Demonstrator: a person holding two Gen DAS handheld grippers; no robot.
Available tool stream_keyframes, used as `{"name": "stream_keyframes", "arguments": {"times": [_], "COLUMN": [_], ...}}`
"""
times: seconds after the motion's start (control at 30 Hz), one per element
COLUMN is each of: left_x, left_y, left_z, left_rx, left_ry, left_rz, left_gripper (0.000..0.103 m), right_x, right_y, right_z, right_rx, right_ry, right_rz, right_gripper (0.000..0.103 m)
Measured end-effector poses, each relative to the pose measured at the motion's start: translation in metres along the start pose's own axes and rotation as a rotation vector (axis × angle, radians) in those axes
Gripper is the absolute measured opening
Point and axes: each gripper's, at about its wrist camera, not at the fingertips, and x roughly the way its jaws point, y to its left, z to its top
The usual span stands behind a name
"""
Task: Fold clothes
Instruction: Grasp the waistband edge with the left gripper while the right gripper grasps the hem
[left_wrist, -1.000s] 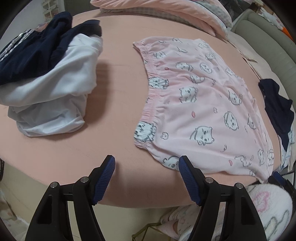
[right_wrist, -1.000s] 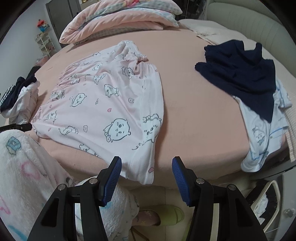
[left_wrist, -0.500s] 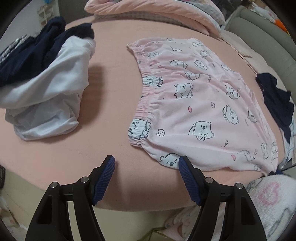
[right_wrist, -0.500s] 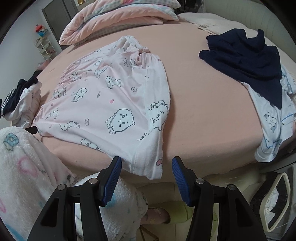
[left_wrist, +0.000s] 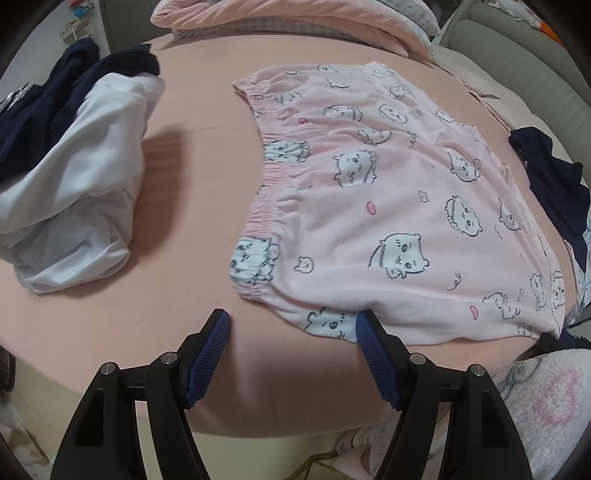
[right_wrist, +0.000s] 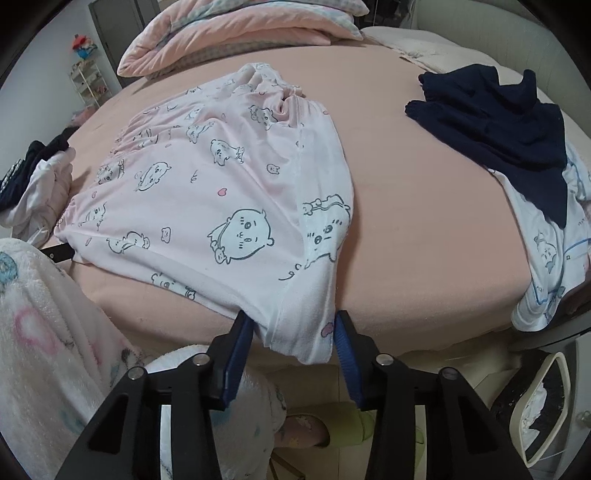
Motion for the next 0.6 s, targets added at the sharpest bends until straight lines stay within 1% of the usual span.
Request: {"name": "stream_keyframes", "arguments": {"times": [0.07, 0.1, 0.13, 0.17, 0.2, 0.23, 0.3, 0.37, 0.5, 0.6], "left_x": [0.001, 0.002, 0.003, 0.002, 0.002, 0.001, 0.002, 0.001, -0.002, -0.003], "left_y": [-0.002, -0.004, -0.006, -0.010, -0.013, -0.016, -0.019, -0.019, -0.012, -0.007], "left_z": [0.002, 0.003, 0.004, 0.005, 0.005, 0.006, 0.006, 0.007, 0.010, 0.014], "left_rx": [0.004, 0.009, 0.013, 0.026, 0.036, 0.047, 0.063, 0.062, 0.008, -0.005], "left_ry": [0.000, 0.002, 0.004, -0.004, -0.006, -0.009, -0.014, -0.018, -0.028, -0.029], "left_rz": [0.001, 0.003, 0.005, 0.003, 0.006, 0.008, 0.009, 0.002, -0.029, -0.046], "left_gripper": [0.066, 0.062, 0.059, 0.053, 0.049, 0.047, 0.037, 0.032, 0.017, 0.012], "right_x": [-0.001, -0.001, -0.002, -0.002, -0.001, -0.001, -0.001, -0.002, -0.005, -0.007], "right_y": [0.000, 0.000, 0.000, 0.002, 0.003, 0.005, 0.007, 0.007, 0.004, 0.001], "right_z": [0.001, 0.001, 0.001, 0.002, 0.003, 0.003, 0.005, 0.006, 0.011, 0.015], "right_rx": [0.005, 0.008, 0.010, 0.008, 0.002, -0.004, -0.013, -0.009, 0.025, 0.049], "right_ry": [-0.001, -0.001, -0.002, 0.001, 0.004, 0.005, 0.002, 0.002, -0.012, -0.016], "right_rz": [0.003, 0.010, 0.016, 0.015, 0.012, 0.009, 0.005, 0.012, 0.042, 0.066], "right_gripper": [0.031, 0.028, 0.022, 0.021, 0.020, 0.018, 0.017, 0.015, 0.013, 0.012]}}
